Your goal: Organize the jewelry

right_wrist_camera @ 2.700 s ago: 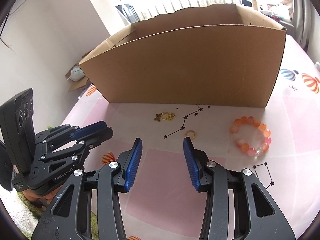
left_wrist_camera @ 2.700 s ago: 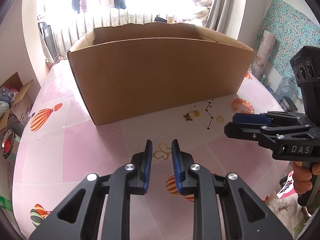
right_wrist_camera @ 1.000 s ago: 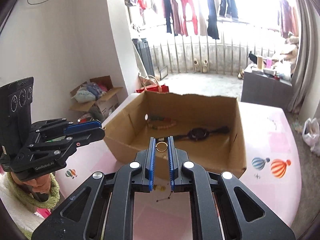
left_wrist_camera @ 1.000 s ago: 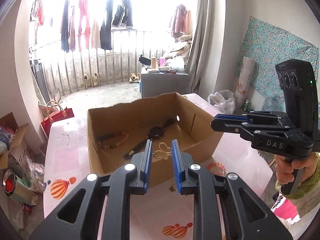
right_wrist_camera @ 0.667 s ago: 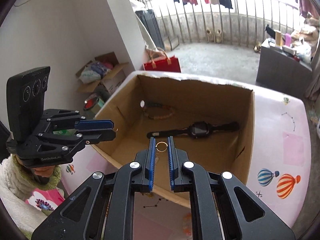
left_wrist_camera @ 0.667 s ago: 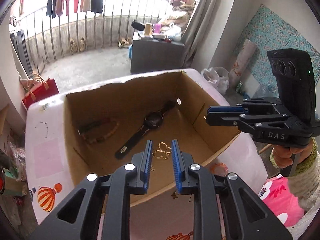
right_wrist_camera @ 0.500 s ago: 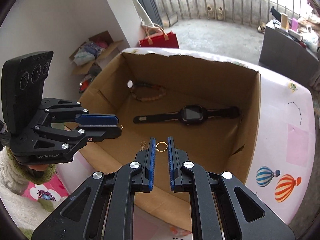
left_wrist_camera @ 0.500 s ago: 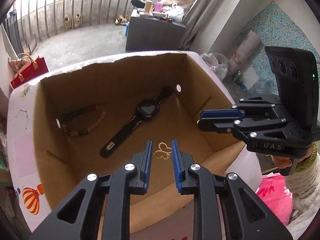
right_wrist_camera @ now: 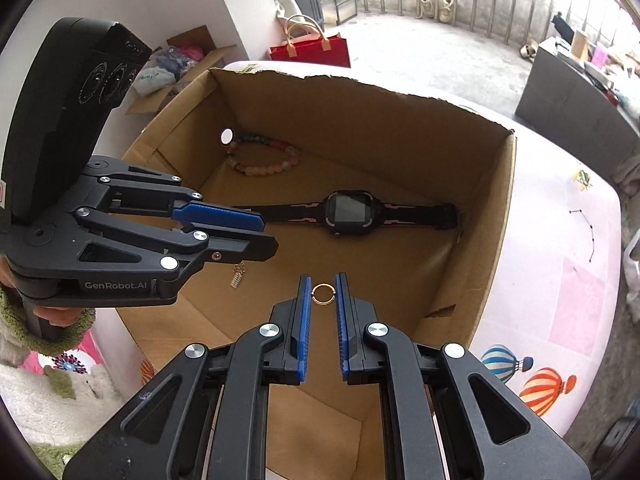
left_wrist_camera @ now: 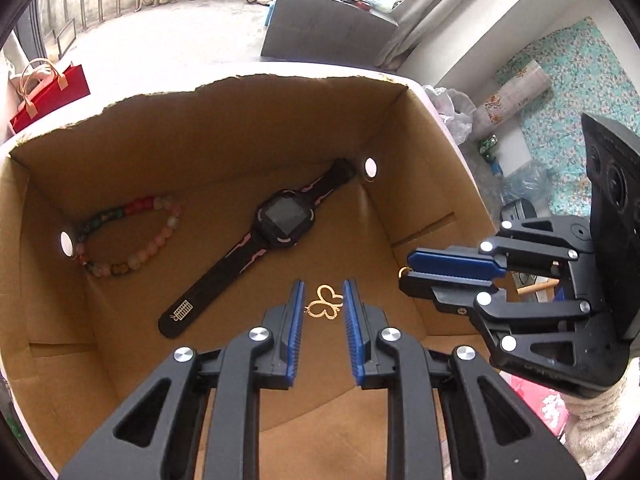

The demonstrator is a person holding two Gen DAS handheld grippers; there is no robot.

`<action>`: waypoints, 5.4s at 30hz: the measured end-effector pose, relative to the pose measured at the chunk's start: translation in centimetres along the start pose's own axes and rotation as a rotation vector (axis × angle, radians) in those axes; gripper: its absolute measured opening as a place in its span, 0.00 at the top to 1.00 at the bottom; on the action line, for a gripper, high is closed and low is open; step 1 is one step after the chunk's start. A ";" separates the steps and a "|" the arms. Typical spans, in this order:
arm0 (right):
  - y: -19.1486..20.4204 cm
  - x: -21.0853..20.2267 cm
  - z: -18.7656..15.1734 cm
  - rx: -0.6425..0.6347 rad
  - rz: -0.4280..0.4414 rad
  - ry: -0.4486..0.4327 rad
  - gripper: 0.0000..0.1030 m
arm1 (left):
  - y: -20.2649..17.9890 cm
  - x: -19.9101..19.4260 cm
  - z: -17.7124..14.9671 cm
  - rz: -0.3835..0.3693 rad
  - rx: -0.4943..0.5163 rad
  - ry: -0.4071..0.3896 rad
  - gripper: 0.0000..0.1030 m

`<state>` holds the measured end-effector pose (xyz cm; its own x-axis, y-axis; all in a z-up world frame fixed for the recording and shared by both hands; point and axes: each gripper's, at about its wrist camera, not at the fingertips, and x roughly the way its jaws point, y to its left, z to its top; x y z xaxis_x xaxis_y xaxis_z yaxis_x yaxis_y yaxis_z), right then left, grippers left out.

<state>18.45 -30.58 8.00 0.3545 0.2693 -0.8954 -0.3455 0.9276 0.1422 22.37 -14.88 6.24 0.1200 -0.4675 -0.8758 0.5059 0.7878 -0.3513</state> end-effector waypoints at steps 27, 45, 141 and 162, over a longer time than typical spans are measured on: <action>0.5 0.8 1.6 0.021 0.048 -0.030 0.89 | 0.7 -9.4 -6.2 0.027 -0.024 -0.322 0.70; 1.6 -4.5 -0.5 0.091 0.046 -0.218 0.86 | 0.6 -14.8 -14.2 0.136 0.018 -0.490 0.55; 11.5 2.6 -20.3 0.361 -0.079 -0.270 0.55 | 1.5 0.2 -22.2 0.262 0.277 -0.308 0.89; 11.1 0.7 -23.1 0.411 -0.045 -0.270 0.47 | 1.5 0.1 -22.8 0.290 0.238 -0.325 0.89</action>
<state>-5.15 -26.10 -0.82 0.5923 0.2336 -0.7711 0.0274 0.9507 0.3090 3.67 -4.58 -1.92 0.5256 -0.3735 -0.7644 0.5890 0.8081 0.0102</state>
